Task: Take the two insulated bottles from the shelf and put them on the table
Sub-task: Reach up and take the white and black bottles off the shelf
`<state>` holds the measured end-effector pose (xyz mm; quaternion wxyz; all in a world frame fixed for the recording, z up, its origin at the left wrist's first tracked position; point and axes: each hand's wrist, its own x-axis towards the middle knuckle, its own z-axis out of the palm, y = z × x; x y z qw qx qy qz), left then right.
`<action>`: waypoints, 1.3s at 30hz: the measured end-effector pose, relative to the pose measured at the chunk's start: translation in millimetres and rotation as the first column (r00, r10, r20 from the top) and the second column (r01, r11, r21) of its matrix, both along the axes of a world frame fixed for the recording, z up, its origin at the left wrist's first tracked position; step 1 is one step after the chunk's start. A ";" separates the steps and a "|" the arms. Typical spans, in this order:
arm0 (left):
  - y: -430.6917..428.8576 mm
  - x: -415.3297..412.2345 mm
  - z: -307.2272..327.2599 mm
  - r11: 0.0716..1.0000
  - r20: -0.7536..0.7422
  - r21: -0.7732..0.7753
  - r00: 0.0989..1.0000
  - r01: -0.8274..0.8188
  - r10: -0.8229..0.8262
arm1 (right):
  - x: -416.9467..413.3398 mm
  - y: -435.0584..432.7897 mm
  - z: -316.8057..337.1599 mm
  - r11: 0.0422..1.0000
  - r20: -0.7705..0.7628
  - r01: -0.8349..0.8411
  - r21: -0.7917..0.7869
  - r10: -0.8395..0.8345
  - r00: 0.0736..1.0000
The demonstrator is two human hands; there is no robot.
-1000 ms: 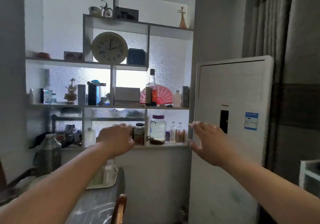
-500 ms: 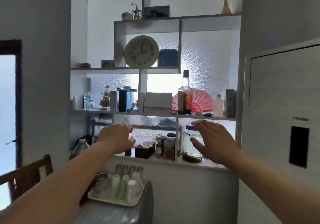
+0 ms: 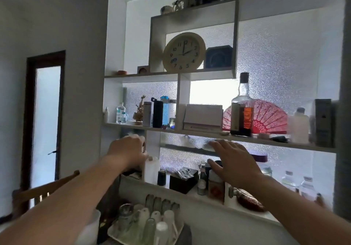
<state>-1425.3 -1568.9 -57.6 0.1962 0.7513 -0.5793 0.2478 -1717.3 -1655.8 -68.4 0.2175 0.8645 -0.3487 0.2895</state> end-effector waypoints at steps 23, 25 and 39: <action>-214.0 131.4 9.2 0.978 -0.057 0.027 0.976 -0.208 0.209 | 178.6 -269.2 5.9 0.969 -0.006 -0.241 0.047 0.242 0.970; -225.2 139.4 9.0 0.971 -0.060 0.033 0.969 -0.236 0.238 | 193.4 -286.0 5.9 0.963 0.009 -0.266 0.045 0.265 0.964; -333.1 186.0 33.9 0.928 -0.159 -0.041 0.919 -0.370 0.360 | 294.2 -401.5 30.9 0.827 0.148 -0.551 0.111 0.534 0.832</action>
